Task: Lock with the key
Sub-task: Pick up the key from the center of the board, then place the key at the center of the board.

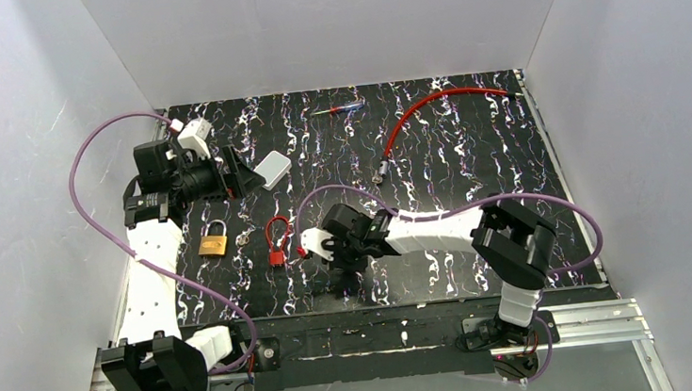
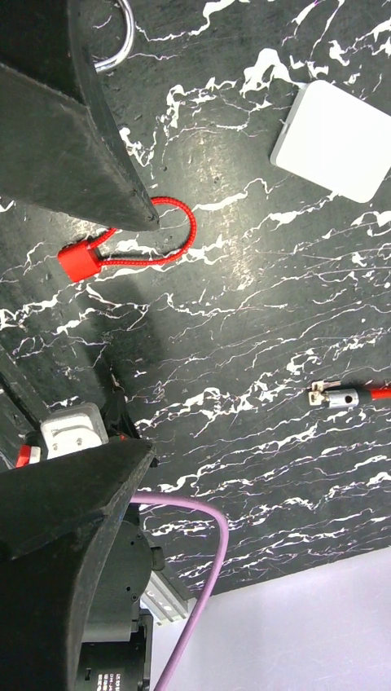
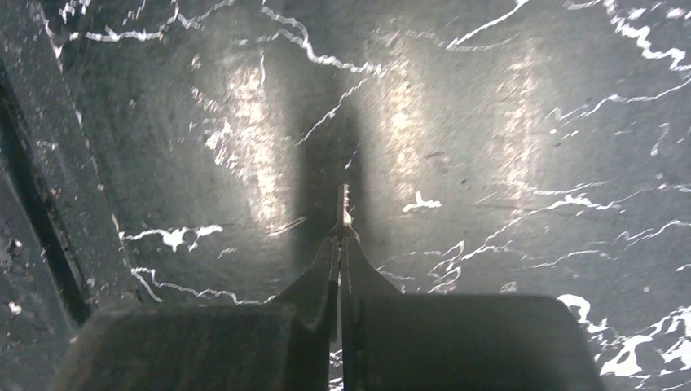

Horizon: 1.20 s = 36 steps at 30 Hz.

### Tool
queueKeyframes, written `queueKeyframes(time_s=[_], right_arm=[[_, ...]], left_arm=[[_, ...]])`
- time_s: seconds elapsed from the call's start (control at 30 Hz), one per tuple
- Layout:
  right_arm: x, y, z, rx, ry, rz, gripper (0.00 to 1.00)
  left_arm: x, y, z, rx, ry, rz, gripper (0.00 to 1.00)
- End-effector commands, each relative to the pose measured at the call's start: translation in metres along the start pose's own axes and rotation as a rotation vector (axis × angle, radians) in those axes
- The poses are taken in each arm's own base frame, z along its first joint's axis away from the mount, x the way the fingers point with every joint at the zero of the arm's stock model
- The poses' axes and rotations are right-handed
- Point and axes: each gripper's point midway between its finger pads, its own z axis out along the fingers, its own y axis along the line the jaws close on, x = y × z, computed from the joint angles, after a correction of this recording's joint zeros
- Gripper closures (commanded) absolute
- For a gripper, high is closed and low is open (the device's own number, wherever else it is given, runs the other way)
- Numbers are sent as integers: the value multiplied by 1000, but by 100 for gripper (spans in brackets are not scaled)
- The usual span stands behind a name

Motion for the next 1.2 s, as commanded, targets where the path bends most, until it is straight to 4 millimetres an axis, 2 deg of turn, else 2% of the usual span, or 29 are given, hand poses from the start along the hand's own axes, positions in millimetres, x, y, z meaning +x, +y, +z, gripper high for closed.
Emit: queueKeyframes(time_s=[0.0,0.17,0.4,0.6,0.7,0.97,1.17], right_arm=[[-43,-19,-6,48,-96,-20,99],[-81,-34,-6,86,-205,-14,99],[-125,-48,3,105,-323,12,99],[-163,-62,3,133,-434,33,99],[-176,-66,6,137,-460,44,99],[-183,-77,14,176,-472,68,99],[-162,-79,25,190,-428,83,99]], left_arm=[[-5,-4,-6,17,-37,9,2],[-6,-1,-6,17,-45,-4,2],[-7,3,-6,15,-57,-23,2],[-13,6,-9,15,-75,-49,2],[-12,10,-8,11,-75,-63,2],[-13,17,-8,6,-83,-89,2],[-14,21,-7,-1,-83,-108,2]])
